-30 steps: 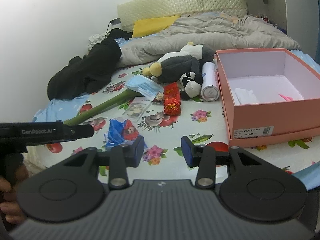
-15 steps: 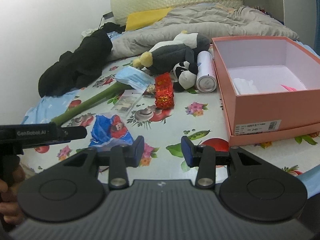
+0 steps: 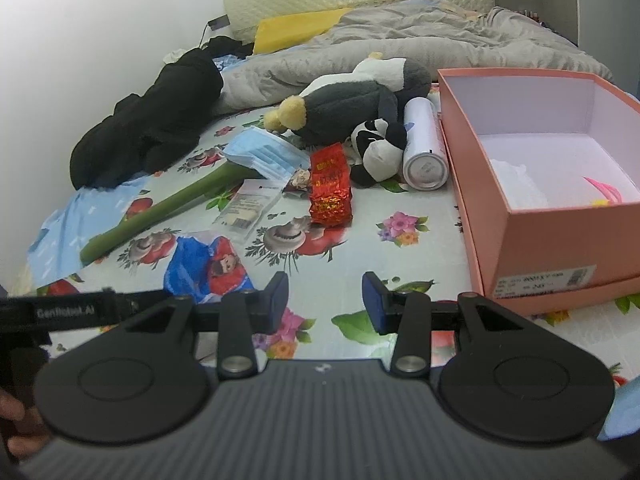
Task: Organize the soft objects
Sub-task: 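Grasp the blue plastic bag with the left tool while the right tool grasps the red tea packet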
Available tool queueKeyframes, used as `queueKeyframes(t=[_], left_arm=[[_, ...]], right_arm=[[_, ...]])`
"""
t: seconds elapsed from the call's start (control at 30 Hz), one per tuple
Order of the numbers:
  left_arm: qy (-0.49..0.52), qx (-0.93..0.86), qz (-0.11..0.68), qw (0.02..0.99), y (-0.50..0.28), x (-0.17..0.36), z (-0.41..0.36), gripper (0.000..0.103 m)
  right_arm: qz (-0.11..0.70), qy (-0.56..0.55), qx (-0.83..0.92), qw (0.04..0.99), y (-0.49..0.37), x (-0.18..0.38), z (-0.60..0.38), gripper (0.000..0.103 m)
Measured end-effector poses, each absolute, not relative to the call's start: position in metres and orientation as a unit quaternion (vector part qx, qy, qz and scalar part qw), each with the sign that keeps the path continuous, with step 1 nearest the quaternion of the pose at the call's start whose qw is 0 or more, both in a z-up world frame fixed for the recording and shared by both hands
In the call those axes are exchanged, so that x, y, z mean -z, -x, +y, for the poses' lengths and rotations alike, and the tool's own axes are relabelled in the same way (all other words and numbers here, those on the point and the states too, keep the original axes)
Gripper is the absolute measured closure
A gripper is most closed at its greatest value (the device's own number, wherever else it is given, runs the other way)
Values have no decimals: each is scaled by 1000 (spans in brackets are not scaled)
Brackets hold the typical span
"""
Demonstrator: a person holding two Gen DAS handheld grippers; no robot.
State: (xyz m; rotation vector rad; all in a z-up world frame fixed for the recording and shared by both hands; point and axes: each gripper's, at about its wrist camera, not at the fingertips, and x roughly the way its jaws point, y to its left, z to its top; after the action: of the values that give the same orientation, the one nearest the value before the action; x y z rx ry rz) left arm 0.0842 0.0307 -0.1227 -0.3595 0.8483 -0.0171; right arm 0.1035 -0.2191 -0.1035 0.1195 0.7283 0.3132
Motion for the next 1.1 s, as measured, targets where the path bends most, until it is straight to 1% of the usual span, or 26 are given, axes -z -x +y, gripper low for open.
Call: queueKeyframes(t=[0.13,0.27,0.33,0.37,0.4,0.57,0.83,1.0,1.03,1.07,1.1], left_arm=[[178,1,414,893,-87,131,32,26],[181,-1,417,891,-92,140,32,25],[181,-1,420,889,-96,145,31,25],[182,-1,421,889,-98,148,30,25],[182,1,421,889,-99,151,29,25],[177,-5,429,886,-109,165,28,25],[200,-14,424,883,-125,178,39,25],[200,-23,417,887,-137,182,43,26],[201,-27,415,887,-140,182,44,28],[202,-30,413,887,-142,182,45,29],[202,-31,412,888,-145,183,46,30]], right_arm=[[359,-57,-156,919,-114,108,-216,59],[363,-58,-160,916,-124,113,-214,59],[367,-59,-161,914,-131,116,-212,54],[368,-59,-161,914,-134,117,-212,46],[370,-57,-161,913,-137,119,-211,42],[377,-55,-161,910,-158,130,-206,42],[395,-56,-158,903,-199,150,-195,42],[405,-41,-163,899,-227,162,-182,42],[405,-37,-164,899,-233,164,-179,42],[405,-33,-165,899,-238,166,-176,41],[404,-30,-165,899,-243,167,-174,35]])
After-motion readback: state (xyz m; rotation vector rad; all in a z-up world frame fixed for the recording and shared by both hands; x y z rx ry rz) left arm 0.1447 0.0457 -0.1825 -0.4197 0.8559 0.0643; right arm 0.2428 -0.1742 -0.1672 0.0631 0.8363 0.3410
